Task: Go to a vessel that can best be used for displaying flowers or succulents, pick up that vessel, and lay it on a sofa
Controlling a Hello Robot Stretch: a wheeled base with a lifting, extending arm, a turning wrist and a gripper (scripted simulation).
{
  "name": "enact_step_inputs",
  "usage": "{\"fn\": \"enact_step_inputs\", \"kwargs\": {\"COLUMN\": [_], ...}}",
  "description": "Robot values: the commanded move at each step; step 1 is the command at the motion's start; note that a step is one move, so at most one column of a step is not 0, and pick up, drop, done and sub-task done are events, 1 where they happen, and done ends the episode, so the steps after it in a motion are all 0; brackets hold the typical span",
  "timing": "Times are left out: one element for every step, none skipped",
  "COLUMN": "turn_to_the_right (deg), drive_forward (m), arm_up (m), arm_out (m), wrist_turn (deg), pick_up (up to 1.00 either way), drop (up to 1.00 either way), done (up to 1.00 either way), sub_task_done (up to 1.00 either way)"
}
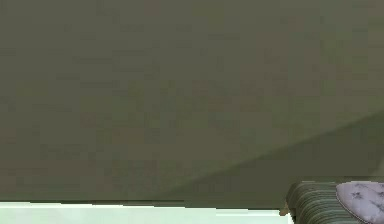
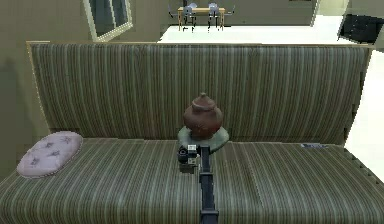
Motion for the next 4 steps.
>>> {"fn": "enact_step_inputs", "kwargs": {"turn_to_the_right": [0.0,0.0,0.0,0.0], "drive_forward": [0.00,0.00,0.00,0.00], "arm_up": [0.00,0.10,0.00,0.00], "arm_out": [0.00,0.00,-0.08,0.00], "wrist_turn": [0.0,0.0,0.0,0.0], "pick_up": [0.00,0.00,0.00,0.00], "drop": [1.00,0.00,0.00,0.00], "done": [0.00,0.00,0.00,1.00], "sub_task_done": [0.00,0.00,0.00,0.00]}}
